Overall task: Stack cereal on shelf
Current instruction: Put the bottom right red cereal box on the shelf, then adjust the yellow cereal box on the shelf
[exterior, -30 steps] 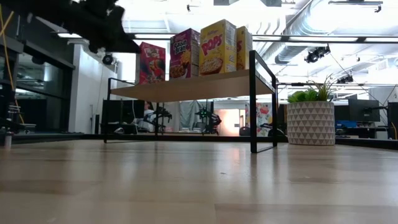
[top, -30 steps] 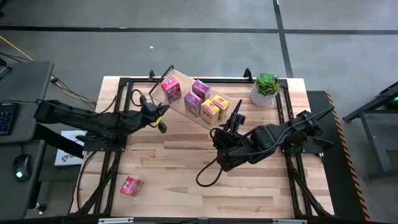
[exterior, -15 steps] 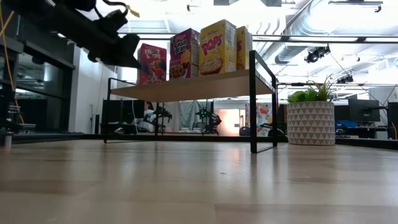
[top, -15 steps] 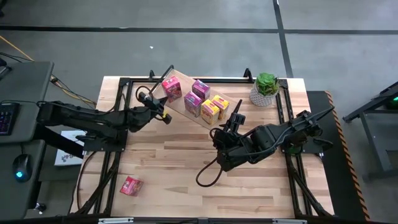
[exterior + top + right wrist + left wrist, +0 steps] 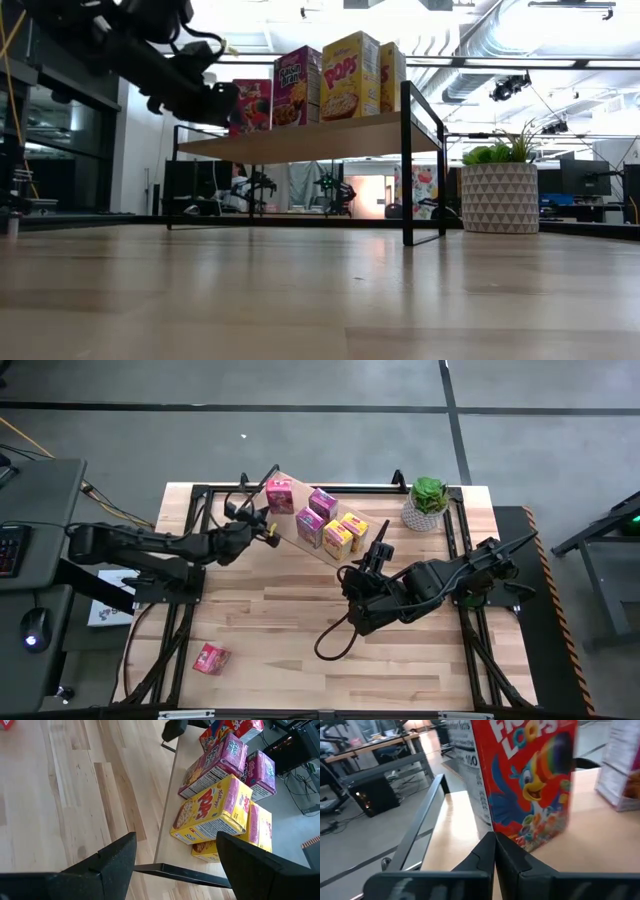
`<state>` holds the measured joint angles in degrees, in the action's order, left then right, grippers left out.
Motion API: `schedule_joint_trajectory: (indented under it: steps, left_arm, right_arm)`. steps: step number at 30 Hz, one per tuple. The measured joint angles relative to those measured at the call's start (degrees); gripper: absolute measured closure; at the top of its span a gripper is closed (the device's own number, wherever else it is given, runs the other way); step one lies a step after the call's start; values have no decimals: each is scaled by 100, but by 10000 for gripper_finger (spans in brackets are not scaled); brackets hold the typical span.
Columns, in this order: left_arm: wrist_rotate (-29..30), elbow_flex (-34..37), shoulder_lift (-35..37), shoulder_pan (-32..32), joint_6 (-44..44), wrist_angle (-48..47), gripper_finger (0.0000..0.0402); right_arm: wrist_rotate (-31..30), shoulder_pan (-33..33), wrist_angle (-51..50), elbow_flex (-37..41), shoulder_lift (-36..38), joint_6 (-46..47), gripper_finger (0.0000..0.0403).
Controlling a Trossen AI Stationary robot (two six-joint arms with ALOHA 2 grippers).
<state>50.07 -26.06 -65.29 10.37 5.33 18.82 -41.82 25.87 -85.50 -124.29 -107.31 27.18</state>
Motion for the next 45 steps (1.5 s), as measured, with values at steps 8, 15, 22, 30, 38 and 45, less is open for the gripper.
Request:
schedule_joint_trajectory:
  steps: [8, 15, 22, 30, 38, 45]
  left_arm:
    - [-156, 0, -269, 317, -233, 523, 401]
    - [-323, -2, -290, 584, -257, 576, 401]
    - [-716, -2, -290, 848, -241, 704, 401]
    - [-921, -2, -277, 878, -271, 802, 401]
    - [-793, -7, 1115, 194, -552, -170, 401]
    - [-2144, -7, 2610, -868, -1178, -1464, 401]
  right_arm:
    - [0, 0, 18, 0, 0, -2, 136]
    - [-2, 0, 54, 0, 0, -2, 136]
    - [-4, -1, 98, 0, 0, -6, 136]
    - [-2, -2, 116, 0, 0, -13, 136]
    - [4, 0, -125, 0, 0, -17, 136]
    - [-15, -2, -452, 0, -2, 11, 136]
